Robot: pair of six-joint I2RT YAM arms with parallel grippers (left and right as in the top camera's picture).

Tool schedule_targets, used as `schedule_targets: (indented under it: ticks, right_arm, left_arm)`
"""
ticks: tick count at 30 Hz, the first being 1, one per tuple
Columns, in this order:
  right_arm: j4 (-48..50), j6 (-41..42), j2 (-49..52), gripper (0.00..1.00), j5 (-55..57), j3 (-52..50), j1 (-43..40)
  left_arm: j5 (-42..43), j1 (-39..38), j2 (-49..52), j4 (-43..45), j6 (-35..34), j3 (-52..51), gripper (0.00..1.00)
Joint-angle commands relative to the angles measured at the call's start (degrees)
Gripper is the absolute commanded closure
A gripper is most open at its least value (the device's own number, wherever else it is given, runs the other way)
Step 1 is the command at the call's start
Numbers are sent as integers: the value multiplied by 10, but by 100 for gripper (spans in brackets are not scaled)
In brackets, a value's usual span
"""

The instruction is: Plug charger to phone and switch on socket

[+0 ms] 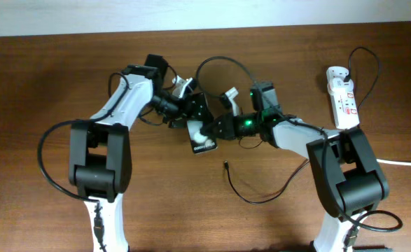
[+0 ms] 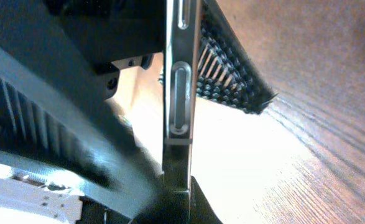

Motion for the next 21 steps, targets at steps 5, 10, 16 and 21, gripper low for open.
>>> schedule_targets:
  ticks: [5, 10, 16, 21]
  right_arm:
    - [119, 114, -1, 96, -49, 14, -27]
    - [129, 182, -1, 96, -48, 14, -27]
    - [129, 183, -1, 96, -9, 14, -9]
    - [129, 182, -1, 96, -6, 14, -9]
  left_arm:
    - [373, 25, -18, -11, 271, 0, 45]
    - [385, 23, -19, 37, 298, 0, 60]
    - [384, 23, -19, 56, 292, 31, 66]
    - [385, 23, -19, 56, 274, 32, 76]
